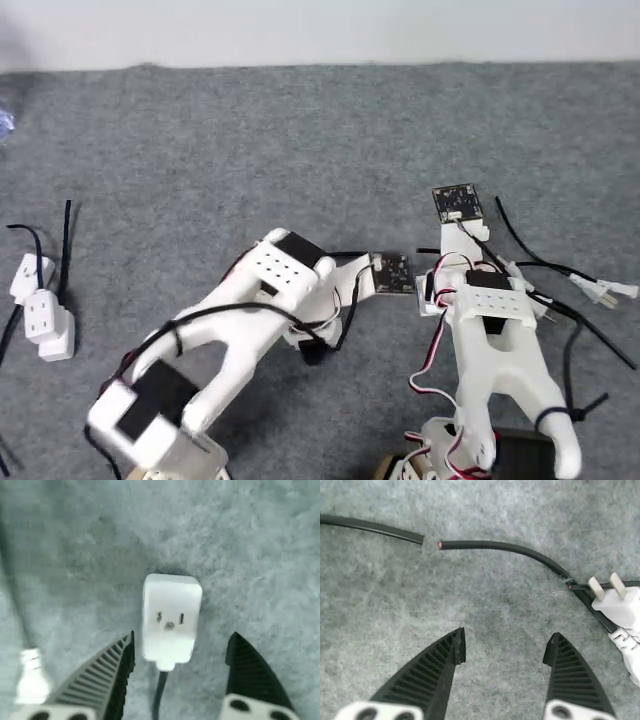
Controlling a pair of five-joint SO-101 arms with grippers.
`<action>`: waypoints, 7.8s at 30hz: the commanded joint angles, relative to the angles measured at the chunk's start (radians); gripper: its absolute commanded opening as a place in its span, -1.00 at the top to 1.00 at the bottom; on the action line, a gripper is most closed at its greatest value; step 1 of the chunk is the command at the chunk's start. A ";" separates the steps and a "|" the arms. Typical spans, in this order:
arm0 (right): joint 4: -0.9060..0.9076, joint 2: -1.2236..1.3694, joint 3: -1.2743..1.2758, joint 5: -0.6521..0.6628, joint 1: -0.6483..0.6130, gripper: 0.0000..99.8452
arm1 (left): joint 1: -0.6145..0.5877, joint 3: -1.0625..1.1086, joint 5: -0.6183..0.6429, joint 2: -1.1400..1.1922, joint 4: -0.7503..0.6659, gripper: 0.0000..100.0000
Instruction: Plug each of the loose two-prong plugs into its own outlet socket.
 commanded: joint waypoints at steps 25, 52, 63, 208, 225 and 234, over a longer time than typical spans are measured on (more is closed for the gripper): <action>-0.019 -0.030 -0.011 0.011 0.013 0.50 | 0.029 0.213 0.048 -0.110 -0.160 0.44; -0.018 -0.030 -0.009 0.049 0.012 0.50 | -0.071 -0.102 0.043 0.057 -0.011 0.44; -0.018 -0.030 -0.009 0.049 0.012 0.50 | -0.095 -0.234 0.017 0.054 0.160 0.44; 0.944 -0.015 -0.594 1.002 -0.163 0.50 | -0.669 0.378 0.446 -1.191 0.109 0.55; 0.581 0.013 -0.253 1.341 -0.248 0.14 | -0.895 1.118 0.442 -1.712 -0.186 0.55; 0.495 0.183 -0.236 1.554 -0.137 0.15 | -0.893 1.152 0.440 -1.771 -0.180 0.55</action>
